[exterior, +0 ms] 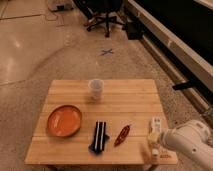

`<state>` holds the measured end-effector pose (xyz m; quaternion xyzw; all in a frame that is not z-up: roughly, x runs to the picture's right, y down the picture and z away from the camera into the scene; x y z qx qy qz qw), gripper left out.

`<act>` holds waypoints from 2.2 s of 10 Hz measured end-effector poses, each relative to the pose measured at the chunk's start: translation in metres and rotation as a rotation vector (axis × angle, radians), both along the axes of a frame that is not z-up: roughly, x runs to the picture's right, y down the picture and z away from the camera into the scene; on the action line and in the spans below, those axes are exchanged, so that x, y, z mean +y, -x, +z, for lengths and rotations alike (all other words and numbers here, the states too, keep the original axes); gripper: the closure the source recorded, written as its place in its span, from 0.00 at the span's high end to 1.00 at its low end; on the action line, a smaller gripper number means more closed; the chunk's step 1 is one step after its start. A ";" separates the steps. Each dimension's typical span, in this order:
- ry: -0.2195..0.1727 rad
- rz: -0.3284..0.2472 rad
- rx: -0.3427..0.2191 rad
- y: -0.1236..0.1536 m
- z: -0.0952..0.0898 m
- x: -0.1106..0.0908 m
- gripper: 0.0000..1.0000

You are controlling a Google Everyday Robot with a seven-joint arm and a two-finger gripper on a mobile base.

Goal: Stand the bottle upright

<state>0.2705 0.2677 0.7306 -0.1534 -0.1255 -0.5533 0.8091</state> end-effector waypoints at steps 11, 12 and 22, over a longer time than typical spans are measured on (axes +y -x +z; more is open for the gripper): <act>-0.015 -0.035 0.033 0.002 0.056 0.005 0.80; -0.020 -0.031 0.040 0.000 0.058 0.003 0.80; 0.051 0.002 0.031 0.013 0.026 0.001 0.00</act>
